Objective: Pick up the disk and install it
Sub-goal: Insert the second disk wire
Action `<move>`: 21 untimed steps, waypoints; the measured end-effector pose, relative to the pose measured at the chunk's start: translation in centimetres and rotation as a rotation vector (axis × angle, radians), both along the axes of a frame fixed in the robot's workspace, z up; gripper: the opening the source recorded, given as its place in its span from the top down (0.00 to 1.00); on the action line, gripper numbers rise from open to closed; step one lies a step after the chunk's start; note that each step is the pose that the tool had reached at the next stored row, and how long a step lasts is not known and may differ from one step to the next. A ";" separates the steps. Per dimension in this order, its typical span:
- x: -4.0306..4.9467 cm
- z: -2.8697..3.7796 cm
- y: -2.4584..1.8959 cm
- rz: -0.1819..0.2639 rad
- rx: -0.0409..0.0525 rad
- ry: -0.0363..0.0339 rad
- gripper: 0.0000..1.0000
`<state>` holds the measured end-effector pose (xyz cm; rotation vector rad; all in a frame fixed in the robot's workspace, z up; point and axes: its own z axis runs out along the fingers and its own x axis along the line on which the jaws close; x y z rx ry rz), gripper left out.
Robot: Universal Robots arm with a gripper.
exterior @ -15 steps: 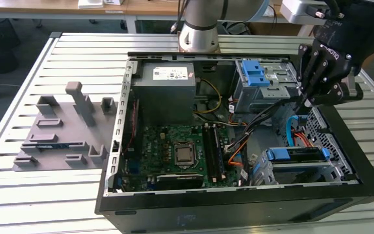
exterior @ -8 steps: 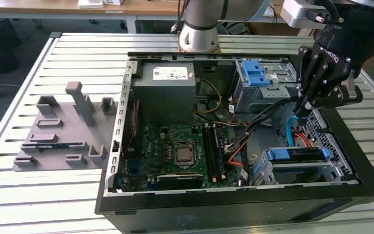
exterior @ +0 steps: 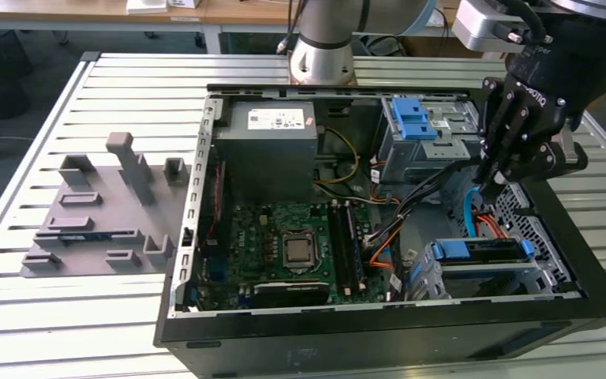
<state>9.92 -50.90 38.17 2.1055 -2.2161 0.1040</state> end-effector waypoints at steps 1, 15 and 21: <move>0.00 -0.07 0.00 0.000 -0.0001 0.0000 0.75; 0.12 -0.90 0.00 0.000 -0.0078 0.0000 0.75; 0.12 -1.13 0.00 0.000 -0.0145 0.0000 0.75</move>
